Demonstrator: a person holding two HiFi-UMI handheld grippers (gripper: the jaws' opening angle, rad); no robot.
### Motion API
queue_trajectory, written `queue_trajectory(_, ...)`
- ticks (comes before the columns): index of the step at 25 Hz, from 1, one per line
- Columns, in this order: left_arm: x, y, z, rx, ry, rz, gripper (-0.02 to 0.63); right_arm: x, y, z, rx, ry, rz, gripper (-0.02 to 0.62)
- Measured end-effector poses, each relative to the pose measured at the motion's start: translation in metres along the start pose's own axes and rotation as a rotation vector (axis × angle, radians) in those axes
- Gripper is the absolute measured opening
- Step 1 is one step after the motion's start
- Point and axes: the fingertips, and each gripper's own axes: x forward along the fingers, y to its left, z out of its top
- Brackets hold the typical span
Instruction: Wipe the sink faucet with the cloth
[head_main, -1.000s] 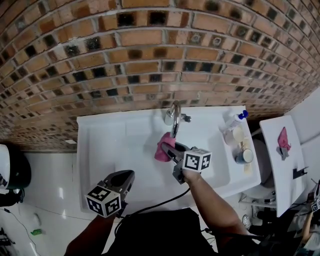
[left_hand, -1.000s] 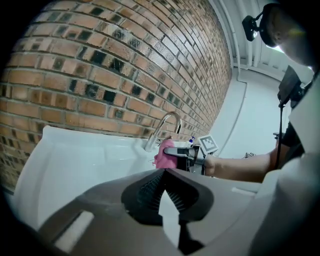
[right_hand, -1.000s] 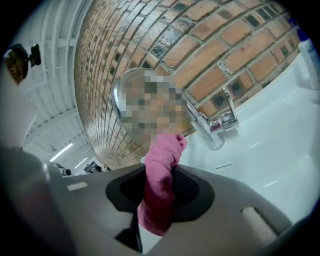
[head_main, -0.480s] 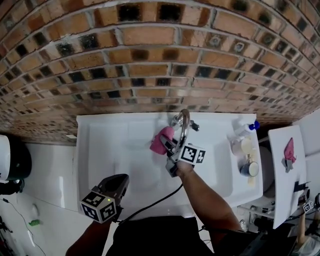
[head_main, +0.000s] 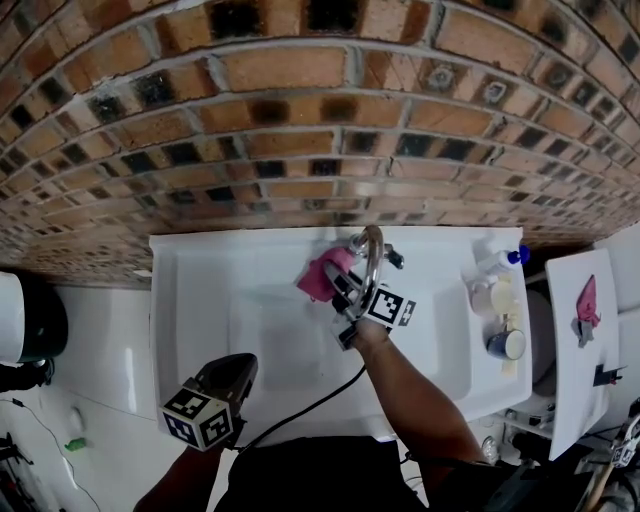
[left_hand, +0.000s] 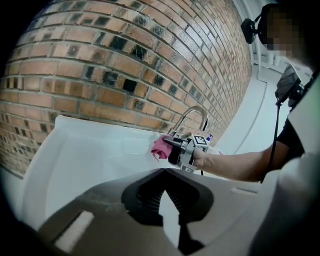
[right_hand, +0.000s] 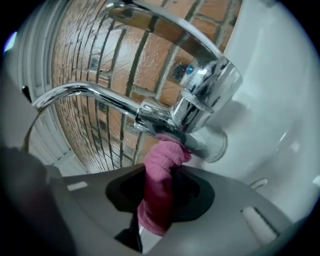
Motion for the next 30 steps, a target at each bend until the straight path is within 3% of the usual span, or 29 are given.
queue_trajectory(6,0.002,-0.003,0.002,0.006,0.001,-0.003,0.006,-0.003,0.013,0.008,0.067,-0.050,0.021,0.120)
queue_trajectory(11,0.001,-0.006,-0.001,0.012,0.004,-0.003,0.006,-0.001,0.041,0.016,0.056,-0.074,0.126,0.120)
queue_trajectory(14,-0.001,-0.011,-0.001,0.018,-0.002,-0.007,0.006,-0.006,0.049,0.023,0.001,-0.086,0.138,0.120)
queue_trajectory(18,-0.005,-0.018,0.001,0.028,-0.014,-0.011,0.006,-0.013,0.054,0.021,0.032,-0.078,0.161,0.120)
queue_trajectory(28,-0.022,-0.040,0.003,0.068,-0.071,-0.057,0.006,-0.088,0.044,0.016,-0.136,-0.053,-0.003,0.120)
queue_trajectory(30,-0.023,-0.047,0.004,0.083,-0.078,-0.081,0.006,-0.103,0.055,0.019,-0.179,-0.065,0.002,0.120)
